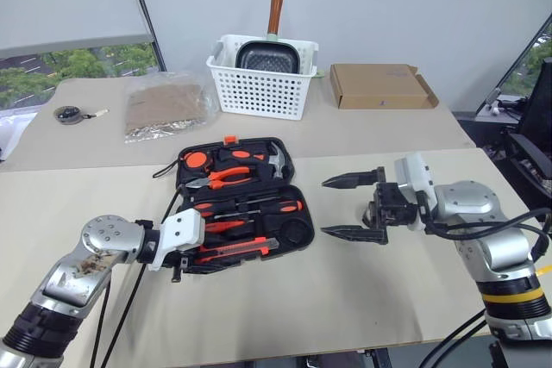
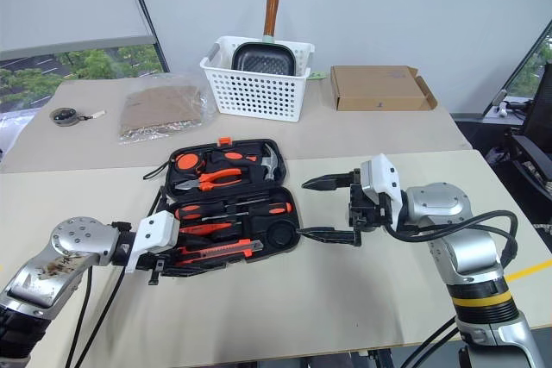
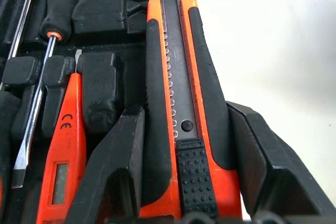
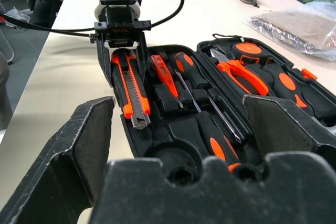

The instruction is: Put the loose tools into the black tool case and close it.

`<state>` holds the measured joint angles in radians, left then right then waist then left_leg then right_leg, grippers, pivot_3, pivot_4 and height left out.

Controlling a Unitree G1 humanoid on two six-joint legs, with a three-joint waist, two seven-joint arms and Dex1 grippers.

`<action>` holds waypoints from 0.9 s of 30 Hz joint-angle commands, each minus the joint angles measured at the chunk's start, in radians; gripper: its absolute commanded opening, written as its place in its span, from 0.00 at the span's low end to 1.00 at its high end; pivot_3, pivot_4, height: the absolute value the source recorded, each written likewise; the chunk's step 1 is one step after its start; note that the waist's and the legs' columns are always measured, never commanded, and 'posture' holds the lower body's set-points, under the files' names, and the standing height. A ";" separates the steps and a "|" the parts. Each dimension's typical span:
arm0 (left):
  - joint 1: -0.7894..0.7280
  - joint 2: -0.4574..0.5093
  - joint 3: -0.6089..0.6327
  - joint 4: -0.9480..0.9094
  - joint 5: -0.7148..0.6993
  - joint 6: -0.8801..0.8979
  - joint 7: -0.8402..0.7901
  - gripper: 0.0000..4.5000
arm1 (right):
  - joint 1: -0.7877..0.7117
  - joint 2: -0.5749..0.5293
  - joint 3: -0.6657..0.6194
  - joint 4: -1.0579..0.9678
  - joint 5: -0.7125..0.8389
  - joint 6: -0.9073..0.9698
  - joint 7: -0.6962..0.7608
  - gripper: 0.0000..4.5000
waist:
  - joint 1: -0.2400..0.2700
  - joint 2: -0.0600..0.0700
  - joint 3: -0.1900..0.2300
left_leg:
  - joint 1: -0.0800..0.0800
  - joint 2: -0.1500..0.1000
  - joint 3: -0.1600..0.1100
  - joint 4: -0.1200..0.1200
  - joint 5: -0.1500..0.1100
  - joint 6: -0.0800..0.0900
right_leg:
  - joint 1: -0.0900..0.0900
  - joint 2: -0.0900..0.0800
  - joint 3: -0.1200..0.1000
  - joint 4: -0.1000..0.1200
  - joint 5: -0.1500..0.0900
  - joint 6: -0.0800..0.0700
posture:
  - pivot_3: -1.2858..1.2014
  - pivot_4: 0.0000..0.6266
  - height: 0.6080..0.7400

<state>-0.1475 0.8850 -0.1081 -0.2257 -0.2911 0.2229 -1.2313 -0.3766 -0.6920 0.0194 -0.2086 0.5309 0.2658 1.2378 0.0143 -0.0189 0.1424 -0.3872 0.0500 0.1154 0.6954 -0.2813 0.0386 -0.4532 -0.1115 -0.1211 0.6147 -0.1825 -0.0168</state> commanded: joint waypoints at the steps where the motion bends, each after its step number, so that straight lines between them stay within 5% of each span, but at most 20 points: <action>1: -0.037 0.009 0.007 0.049 0.056 -0.038 0.025 0.40 | -0.025 0.003 -0.019 -0.035 0.015 -0.005 -0.010 1.00 | 0.001 0.000 0.000 | 0.000 0.000 0.000 0.000 0.000 0.000 | 0.000 0.000 0.000 0.000 0.000 0.000 | 0.52 0.24 0.70; 27: -0.170 -0.050 0.076 0.085 -0.135 0.005 -0.047 0.40 | -0.021 0.014 -0.017 -0.066 0.020 0.006 -0.049 1.00 | 0.000 0.000 0.000 | -0.001 0.000 0.000 0.001 0.002 0.001 | 0.000 0.000 0.000 0.001 0.001 0.000 | 0.52 0.24 0.70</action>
<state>-0.3050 0.8247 -0.0560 -0.1123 -0.3991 0.2199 -1.2633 -0.3872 -0.6773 0.0214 -0.2436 0.5322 0.2697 1.1949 0.0145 -0.0190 0.1424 -0.3881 0.0495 0.1153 0.6964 -0.2797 0.0398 -0.4530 -0.1118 -0.1213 0.6157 -0.1818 -0.0169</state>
